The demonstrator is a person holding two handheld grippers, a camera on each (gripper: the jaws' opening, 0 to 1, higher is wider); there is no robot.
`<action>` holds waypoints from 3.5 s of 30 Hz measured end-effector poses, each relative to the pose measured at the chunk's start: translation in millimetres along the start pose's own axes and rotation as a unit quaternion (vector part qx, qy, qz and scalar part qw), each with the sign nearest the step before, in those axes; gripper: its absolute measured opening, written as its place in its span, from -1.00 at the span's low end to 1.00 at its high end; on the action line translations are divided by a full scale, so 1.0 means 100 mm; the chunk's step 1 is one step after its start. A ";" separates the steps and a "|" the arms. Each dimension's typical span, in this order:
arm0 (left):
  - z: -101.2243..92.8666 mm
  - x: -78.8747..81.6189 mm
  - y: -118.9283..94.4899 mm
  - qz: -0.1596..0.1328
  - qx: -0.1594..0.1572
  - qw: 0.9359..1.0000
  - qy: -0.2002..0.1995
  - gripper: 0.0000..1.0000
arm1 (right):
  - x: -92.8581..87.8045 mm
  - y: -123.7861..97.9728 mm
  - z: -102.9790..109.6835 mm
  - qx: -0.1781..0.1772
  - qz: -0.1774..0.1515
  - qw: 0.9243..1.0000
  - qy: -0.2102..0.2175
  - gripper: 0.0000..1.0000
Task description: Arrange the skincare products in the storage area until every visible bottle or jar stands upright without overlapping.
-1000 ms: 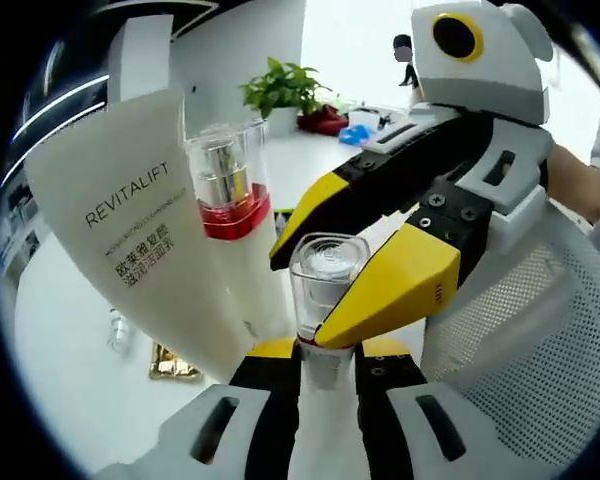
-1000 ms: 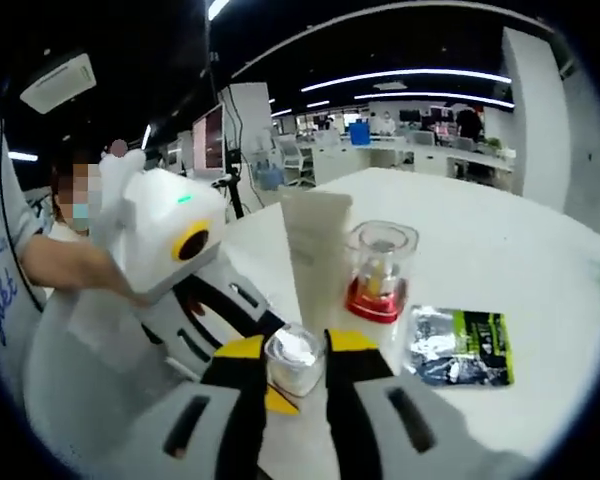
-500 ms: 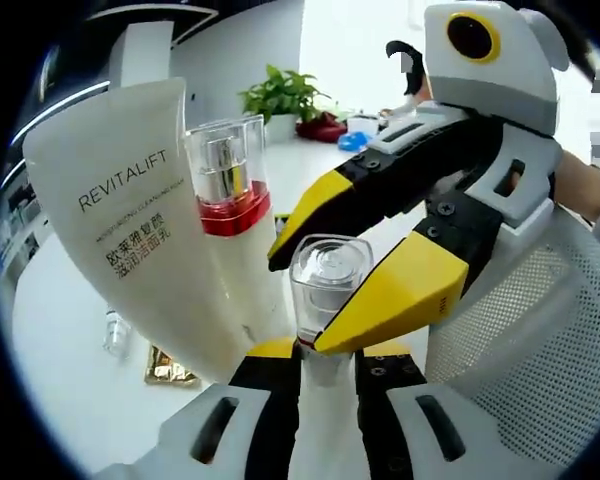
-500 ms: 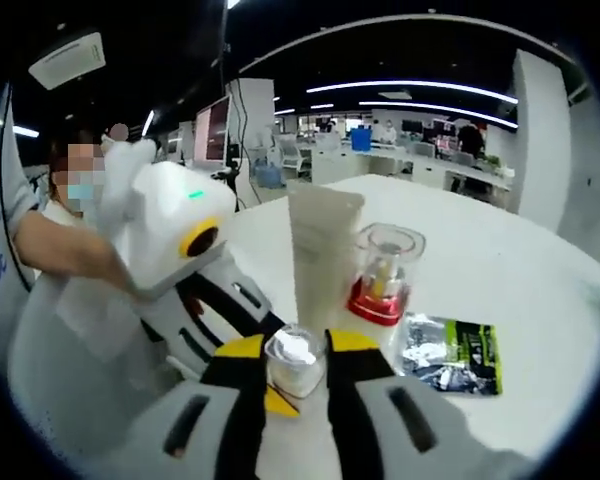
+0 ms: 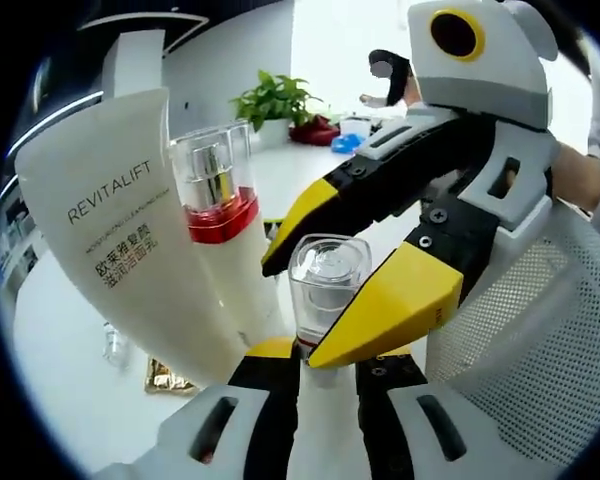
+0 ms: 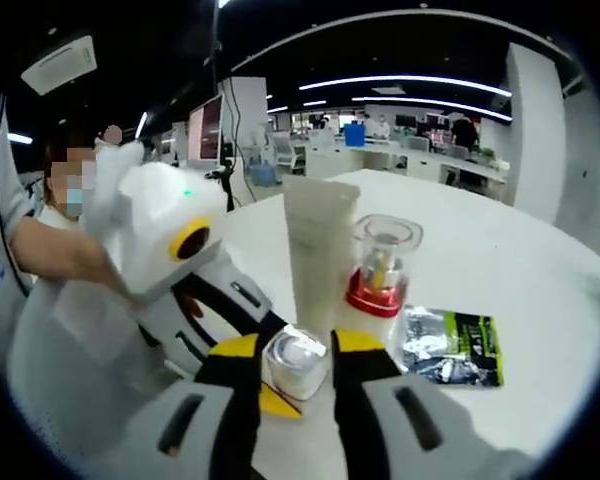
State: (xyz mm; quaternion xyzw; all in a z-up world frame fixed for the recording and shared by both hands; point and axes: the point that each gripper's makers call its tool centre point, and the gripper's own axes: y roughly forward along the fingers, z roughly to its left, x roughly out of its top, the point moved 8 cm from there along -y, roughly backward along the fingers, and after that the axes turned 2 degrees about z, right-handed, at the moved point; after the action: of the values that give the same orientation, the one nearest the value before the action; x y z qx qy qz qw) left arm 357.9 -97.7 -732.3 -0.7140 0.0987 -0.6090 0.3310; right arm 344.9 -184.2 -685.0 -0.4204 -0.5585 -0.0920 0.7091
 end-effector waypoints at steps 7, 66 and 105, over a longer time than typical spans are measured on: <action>0.00 -0.01 -0.01 0.004 0.002 1.000 0.008 -0.63 | 0.03 0.00 0.00 0.004 0.000 1.000 -0.001 -0.42; -0.02 -0.09 -0.01 0.091 0.015 0.994 -0.056 -0.76 | -0.41 0.05 -0.16 0.067 0.151 0.985 -0.041 -0.71; 0.14 -0.06 0.02 0.088 0.049 0.993 -0.066 -0.86 | -0.39 0.20 -0.26 0.054 0.161 0.985 -0.037 -0.76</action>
State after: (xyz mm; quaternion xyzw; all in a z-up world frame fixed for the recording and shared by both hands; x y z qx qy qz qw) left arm 369.6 -91.0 -739.0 -0.7243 0.1095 -0.5328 0.4237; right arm 361.2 -203.1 -729.1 -0.4691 -0.5135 0.0698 0.7151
